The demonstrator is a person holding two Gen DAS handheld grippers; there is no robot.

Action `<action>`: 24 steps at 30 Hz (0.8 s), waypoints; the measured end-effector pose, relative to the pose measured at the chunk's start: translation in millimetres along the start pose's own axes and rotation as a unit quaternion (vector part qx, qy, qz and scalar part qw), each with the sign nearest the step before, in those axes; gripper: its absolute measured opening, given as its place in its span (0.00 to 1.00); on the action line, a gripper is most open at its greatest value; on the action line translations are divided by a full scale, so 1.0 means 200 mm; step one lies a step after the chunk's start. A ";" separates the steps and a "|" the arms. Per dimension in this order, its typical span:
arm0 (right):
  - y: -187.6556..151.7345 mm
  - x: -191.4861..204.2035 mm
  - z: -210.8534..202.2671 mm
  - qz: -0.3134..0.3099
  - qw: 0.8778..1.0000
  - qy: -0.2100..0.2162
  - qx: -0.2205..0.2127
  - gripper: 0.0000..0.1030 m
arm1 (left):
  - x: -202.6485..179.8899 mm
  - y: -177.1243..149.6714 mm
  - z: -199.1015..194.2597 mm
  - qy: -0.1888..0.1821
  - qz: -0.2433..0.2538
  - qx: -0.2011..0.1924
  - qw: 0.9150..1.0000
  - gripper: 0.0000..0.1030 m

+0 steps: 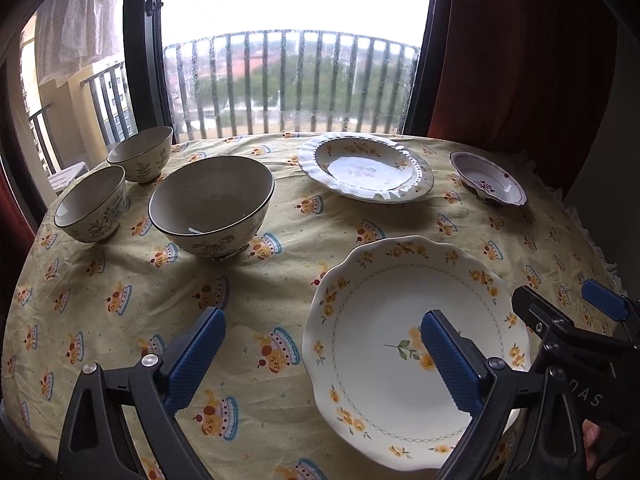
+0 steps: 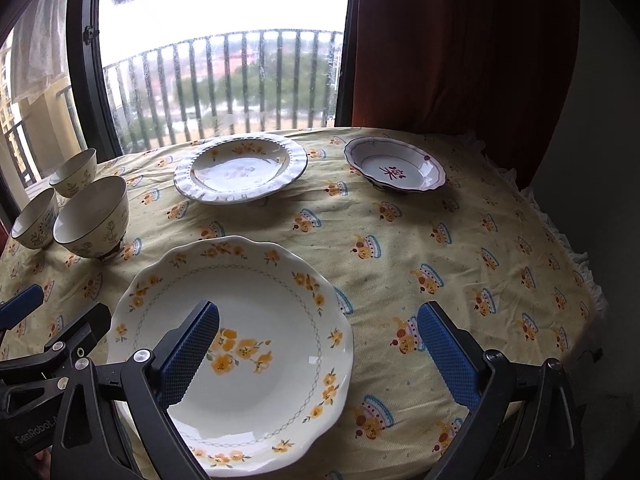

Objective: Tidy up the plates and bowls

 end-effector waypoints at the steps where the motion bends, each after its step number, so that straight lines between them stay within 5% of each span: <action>1: 0.01 -0.01 0.04 -0.001 1.000 0.005 0.009 0.96 | -0.01 0.00 0.03 0.002 -0.006 0.010 1.000 0.92; 7: 0.00 -0.01 0.27 -0.025 0.996 0.036 0.080 0.91 | -0.07 -0.01 0.21 0.031 -0.028 0.074 0.996 0.77; 14: -0.04 -0.05 0.45 -0.041 0.985 0.061 0.157 0.80 | -0.12 -0.06 0.33 0.053 -0.065 0.133 0.988 0.74; 17: -0.05 -0.06 0.50 -0.041 0.981 0.079 0.175 0.74 | -0.15 -0.08 0.37 0.061 -0.058 0.151 0.985 0.66; 24: -0.03 -0.01 0.51 -0.059 0.975 0.088 0.193 0.65 | -0.14 -0.05 0.39 0.065 -0.069 0.169 0.981 0.67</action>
Point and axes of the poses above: each gripper's, at about its wrist camera, not at the fingertips, and z roughly the way its jaws point, x to its left, y to its top, the point moved 2 cm from there along z, roughly the way its jaws point, and after that the axes turned 15 degrees about z, right-handed, at the moved point
